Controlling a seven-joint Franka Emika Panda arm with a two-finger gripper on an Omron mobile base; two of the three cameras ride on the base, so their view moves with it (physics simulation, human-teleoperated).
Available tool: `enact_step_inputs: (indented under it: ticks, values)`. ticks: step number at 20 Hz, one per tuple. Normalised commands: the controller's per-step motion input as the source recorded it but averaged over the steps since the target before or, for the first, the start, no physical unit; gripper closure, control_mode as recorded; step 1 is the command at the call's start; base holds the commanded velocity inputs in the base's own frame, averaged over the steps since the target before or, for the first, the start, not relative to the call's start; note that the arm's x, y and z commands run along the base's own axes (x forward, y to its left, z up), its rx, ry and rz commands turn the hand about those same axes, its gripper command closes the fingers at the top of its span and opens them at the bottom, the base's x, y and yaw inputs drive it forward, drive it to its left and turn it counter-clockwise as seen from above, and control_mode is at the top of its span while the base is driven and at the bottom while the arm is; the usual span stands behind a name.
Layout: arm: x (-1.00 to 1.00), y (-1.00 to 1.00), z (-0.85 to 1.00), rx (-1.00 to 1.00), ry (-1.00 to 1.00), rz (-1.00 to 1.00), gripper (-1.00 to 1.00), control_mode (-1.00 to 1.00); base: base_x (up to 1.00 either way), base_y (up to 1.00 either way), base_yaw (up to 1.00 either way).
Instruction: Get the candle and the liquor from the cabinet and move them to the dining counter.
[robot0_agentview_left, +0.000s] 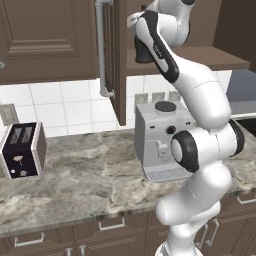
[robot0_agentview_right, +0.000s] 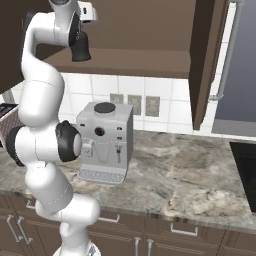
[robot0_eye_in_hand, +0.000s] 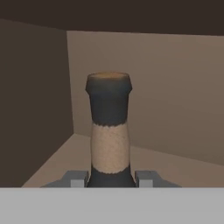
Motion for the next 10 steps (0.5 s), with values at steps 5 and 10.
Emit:
enact_step_inputs:
  ticks: [5, 10]
  values:
    - [-0.55, -0.42, -0.01, 0.01, -0.1, 0.0, 1.0, -1.0, 0.0, 0.0, 0.0]
    - [-0.84, -0.38, -0.11, 0.01, -0.14, 0.0, 1.0, -1.0, 0.0, 0.0, 0.0]
